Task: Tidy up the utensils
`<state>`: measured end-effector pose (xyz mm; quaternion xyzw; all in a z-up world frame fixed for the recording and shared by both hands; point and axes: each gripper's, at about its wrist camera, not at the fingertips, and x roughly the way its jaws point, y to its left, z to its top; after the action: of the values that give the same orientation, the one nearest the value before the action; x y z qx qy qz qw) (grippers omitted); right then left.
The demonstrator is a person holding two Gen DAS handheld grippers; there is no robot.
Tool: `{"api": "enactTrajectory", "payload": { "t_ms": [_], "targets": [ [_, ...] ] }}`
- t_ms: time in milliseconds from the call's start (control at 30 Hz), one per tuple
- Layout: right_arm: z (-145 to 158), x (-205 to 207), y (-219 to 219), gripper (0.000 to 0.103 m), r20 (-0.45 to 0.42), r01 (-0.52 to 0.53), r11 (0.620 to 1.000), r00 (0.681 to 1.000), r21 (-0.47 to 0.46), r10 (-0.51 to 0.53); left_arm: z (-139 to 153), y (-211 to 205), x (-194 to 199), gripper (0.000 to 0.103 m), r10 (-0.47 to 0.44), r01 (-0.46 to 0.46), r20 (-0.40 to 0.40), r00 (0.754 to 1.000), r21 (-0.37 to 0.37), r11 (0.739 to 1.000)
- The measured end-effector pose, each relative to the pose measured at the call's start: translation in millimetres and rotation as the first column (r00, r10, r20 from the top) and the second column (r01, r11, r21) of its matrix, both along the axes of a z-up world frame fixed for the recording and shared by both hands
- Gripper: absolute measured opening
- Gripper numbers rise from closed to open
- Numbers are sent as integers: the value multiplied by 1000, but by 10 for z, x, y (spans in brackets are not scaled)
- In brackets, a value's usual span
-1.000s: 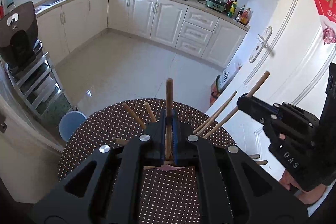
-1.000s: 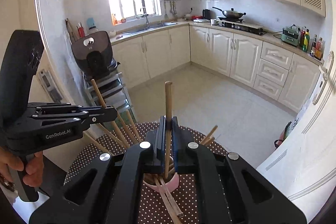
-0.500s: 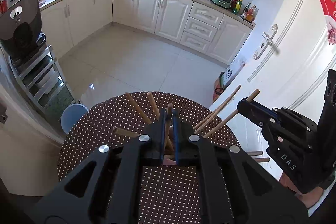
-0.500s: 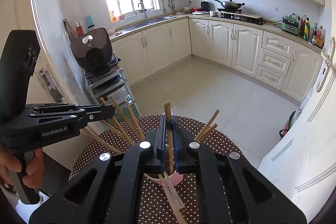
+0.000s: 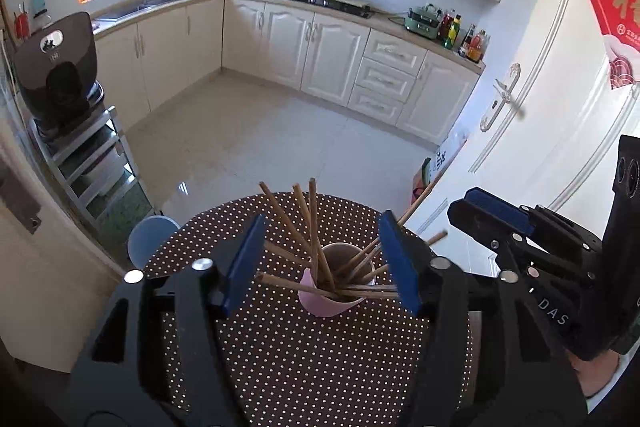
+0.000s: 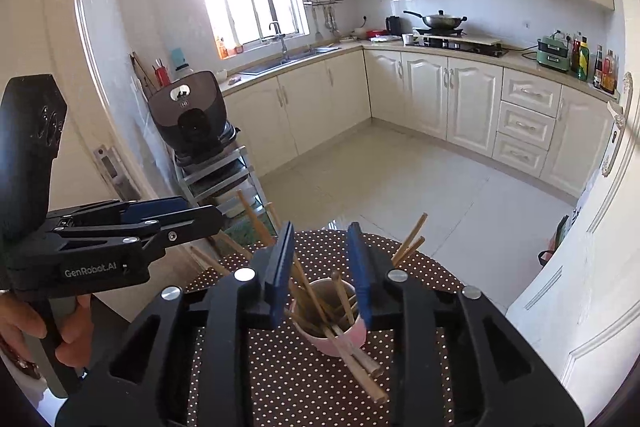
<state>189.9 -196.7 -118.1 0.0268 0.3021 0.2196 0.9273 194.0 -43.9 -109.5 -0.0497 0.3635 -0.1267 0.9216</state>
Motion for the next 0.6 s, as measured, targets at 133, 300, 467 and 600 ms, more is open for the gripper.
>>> {"api": "enactTrajectory", "payload": {
  "t_ms": [133,300,467,600],
  "targets": [
    [53,-133,19,35,12,1,1000,1000,9,-1,50,21,-131,65,7,-7,18,1000,8,1000],
    [138,-345,28,38,42,6,1000,999,27,-7,136,39,-322,67,20,-21,56,998,13,1000],
    [214,-548,22,42,76,9,999,997,35,-12,234,73,-514,72,35,-38,104,994,28,999],
    [291,-706,47,45,115,13,999,993,45,-18,337,87,-679,75,43,-48,150,988,35,998]
  ]
}}
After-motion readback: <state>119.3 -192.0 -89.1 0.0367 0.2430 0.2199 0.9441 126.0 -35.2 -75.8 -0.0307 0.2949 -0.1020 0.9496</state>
